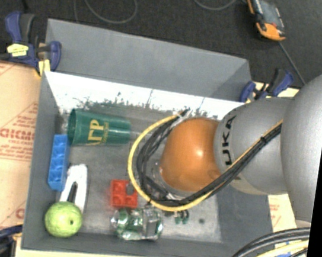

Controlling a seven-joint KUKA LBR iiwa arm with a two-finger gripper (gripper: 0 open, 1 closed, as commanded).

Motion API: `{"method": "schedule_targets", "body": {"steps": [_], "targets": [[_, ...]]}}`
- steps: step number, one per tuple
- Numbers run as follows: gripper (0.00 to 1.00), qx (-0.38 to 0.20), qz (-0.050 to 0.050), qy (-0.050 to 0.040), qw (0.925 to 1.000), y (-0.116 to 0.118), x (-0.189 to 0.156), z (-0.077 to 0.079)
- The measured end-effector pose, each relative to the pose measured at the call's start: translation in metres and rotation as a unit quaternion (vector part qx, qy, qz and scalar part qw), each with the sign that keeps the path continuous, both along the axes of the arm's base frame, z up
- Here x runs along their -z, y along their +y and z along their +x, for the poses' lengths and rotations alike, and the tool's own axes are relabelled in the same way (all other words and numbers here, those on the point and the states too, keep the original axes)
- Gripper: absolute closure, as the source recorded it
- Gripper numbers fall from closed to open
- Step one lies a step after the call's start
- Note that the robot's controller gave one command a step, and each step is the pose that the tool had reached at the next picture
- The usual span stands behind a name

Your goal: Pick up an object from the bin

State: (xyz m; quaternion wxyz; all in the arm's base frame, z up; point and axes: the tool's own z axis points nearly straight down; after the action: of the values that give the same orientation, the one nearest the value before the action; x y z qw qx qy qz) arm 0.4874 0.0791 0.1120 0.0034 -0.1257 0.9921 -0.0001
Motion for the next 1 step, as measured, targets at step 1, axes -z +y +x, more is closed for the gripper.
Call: {"method": "schedule_targets", "body": {"steps": [1], "targets": [[1.00, 0.011, 0.000, 0.0035, 0.9999, 0.0088, 0.0362, 0.0086]]}}
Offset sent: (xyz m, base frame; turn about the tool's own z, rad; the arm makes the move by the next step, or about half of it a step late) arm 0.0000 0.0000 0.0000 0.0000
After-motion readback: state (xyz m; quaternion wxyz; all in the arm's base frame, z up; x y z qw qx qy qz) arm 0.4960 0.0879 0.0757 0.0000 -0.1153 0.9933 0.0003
